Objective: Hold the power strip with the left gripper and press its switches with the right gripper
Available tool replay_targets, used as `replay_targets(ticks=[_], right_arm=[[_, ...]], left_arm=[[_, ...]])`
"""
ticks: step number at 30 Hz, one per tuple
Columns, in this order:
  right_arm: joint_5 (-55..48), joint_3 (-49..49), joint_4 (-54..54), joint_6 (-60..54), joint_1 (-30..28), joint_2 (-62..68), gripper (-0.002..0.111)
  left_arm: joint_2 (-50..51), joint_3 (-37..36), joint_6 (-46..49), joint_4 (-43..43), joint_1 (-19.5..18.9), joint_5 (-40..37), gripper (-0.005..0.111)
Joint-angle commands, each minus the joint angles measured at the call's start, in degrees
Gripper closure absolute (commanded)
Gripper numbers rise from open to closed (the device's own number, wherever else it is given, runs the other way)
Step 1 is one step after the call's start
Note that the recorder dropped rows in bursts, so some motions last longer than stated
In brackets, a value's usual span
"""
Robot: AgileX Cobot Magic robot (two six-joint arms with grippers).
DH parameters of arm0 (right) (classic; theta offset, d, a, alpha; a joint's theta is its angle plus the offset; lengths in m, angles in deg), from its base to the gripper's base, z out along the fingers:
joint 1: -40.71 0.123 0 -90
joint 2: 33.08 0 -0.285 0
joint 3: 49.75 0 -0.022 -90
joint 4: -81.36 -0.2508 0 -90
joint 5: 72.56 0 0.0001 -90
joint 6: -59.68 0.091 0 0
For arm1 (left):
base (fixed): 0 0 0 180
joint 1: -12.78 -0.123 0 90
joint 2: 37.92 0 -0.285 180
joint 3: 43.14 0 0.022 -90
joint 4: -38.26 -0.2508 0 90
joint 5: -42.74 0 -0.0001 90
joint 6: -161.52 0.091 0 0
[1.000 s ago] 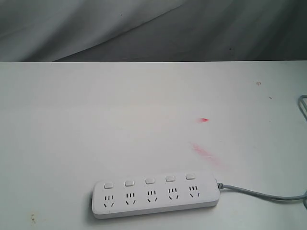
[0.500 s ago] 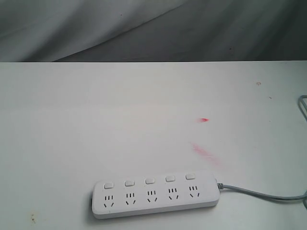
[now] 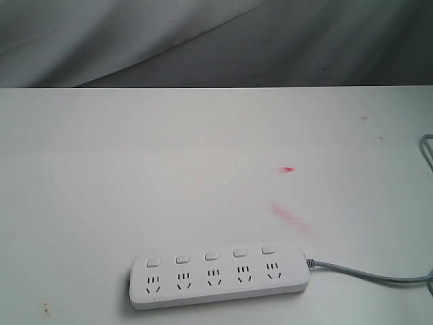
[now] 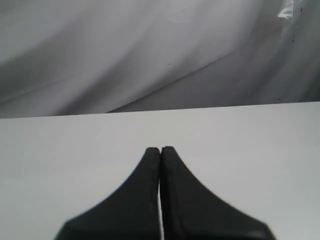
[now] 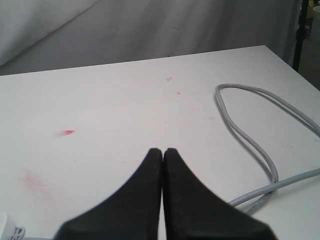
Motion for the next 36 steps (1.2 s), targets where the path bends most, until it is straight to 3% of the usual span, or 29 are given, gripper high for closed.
replay_targets(ticks=[1, 5, 8, 12, 16, 21, 36], right_arm=[[0.64, 0.19, -0.16, -0.19, -0.50, -0.36, 0.108], [0.64, 0.19, -0.16, -0.19, -0.50, -0.36, 0.108], [0.64, 0.19, -0.16, -0.19, -0.50, -0.36, 0.108], [0.64, 0.19, -0.16, -0.19, -0.50, -0.36, 0.108], [0.64, 0.19, -0.16, -0.19, -0.50, -0.36, 0.108], [0.64, 0.19, -0.16, -0.19, -0.50, -0.36, 0.108], [0.64, 0.19, -0.16, -0.19, -0.50, -0.36, 0.108]], left_arm=[[8.76, 6.12, 0.31, 1.56, 0.28, 2.05, 0.106], [21.71, 14.04, 1.99, 2.06, 0.28, 2.32, 0.106], [31.42, 19.62, 9.43, 5.11, 0.28, 0.83, 0.106], [42.79, 27.25, 25.75, 13.03, 0.28, -5.49, 0.106], [50.28, 33.34, 46.33, 26.69, 0.28, -13.71, 0.106], [53.00, 34.65, 64.07, 39.07, 0.28, -20.98, 0.106], [63.22, 34.65, 81.70, 39.68, 0.28, -28.14, 0.106]])
